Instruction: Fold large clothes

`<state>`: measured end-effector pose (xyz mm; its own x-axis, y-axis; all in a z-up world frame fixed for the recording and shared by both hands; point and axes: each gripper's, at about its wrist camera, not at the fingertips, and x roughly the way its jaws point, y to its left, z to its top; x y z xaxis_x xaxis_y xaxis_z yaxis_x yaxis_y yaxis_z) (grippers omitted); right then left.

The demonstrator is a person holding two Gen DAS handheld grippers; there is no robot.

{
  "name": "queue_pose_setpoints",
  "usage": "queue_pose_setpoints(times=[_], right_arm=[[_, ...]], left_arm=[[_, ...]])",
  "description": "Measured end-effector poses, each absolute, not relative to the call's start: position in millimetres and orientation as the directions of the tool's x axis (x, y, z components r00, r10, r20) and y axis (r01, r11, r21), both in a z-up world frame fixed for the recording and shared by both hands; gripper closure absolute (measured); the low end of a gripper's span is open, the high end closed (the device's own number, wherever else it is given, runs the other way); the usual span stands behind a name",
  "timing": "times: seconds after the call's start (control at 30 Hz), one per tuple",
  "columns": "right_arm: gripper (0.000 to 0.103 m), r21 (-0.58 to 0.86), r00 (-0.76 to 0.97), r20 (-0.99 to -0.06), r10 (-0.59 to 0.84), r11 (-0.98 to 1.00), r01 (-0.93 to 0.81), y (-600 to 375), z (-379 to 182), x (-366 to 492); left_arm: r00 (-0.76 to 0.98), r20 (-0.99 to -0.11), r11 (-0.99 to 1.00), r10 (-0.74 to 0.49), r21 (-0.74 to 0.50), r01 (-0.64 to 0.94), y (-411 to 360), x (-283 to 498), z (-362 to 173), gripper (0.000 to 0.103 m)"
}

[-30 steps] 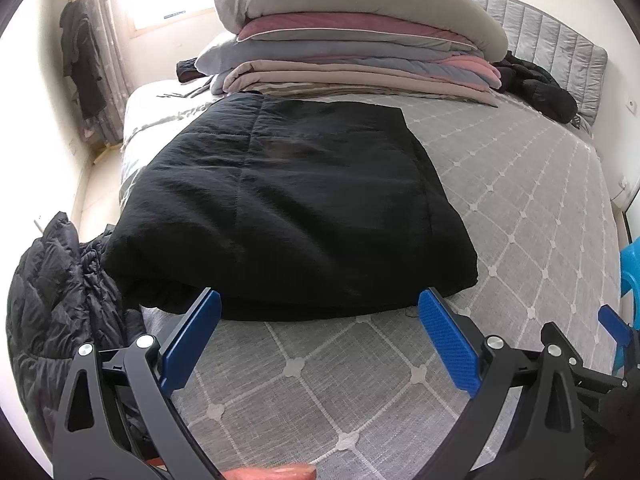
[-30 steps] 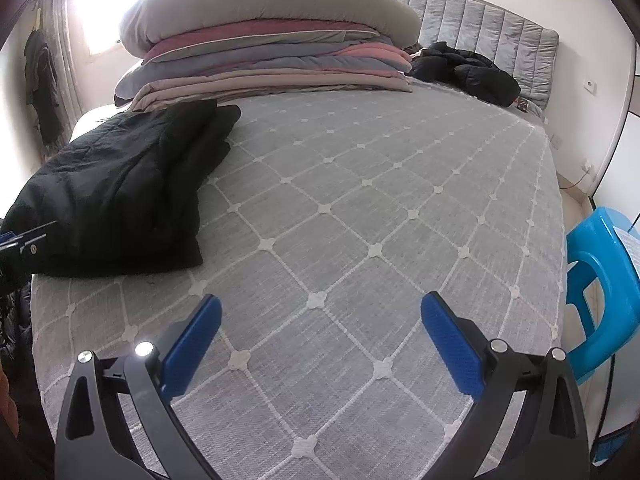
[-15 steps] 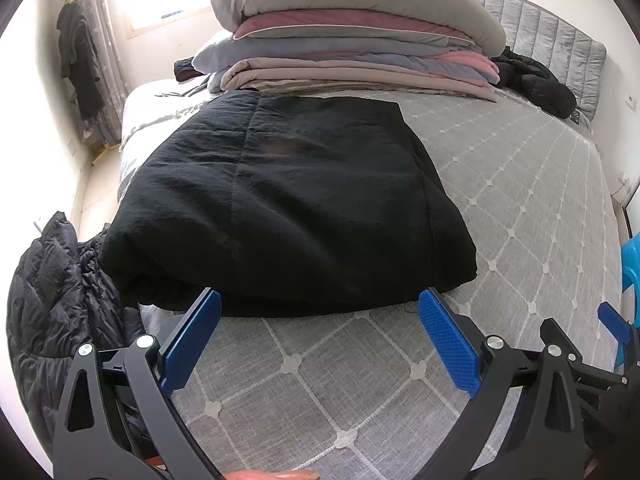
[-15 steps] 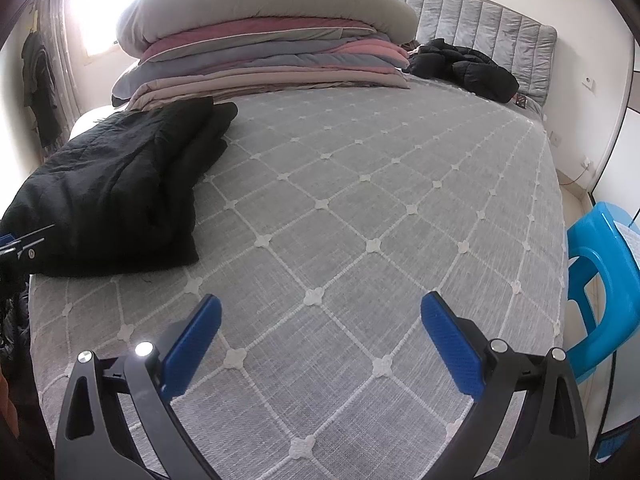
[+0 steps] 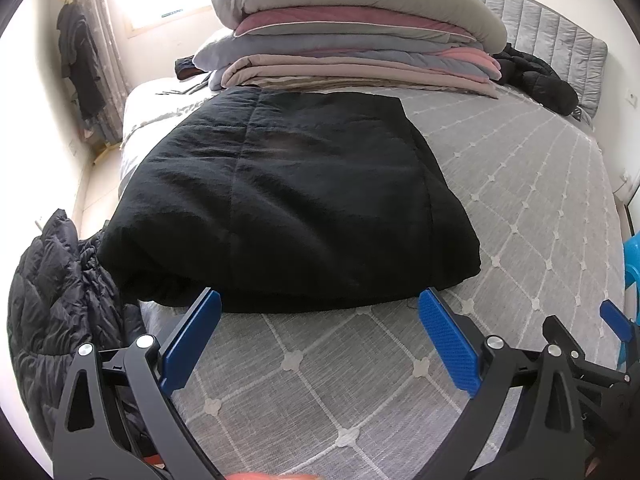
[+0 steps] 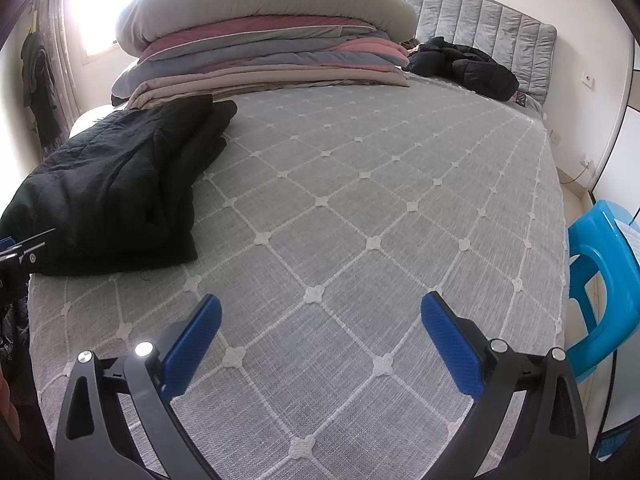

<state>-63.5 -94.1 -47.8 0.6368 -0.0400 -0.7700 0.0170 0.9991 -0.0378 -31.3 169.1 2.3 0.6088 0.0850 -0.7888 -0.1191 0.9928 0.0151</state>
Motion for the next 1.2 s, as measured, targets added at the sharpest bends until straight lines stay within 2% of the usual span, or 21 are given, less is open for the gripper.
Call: queue_pose_setpoints(times=[0.9, 1.1, 1.2], right_arm=[[0.007, -0.043, 0.634, -0.773, -0.042, 0.999, 0.014, -92.8, -50.5, -63.9], [0.007, -0.056, 0.641, -0.766, -0.044, 0.998, 0.002, -90.4, -52.7, -65.0], [0.007, -0.062, 0.645, -0.763, -0.046, 0.998, -0.002, -89.2, -52.5, -65.4]], left_arm=[[0.601, -0.792, 0.991, 0.102, 0.026, -0.133, 173.4, -32.9, -0.6, 0.008], [0.666, -0.725, 0.982, 0.174, 0.079, -0.171, 177.9, -42.1, 8.5, 0.008], [0.651, -0.744, 0.984, 0.153, 0.055, -0.168, 182.3, -39.9, 7.1, 0.008]])
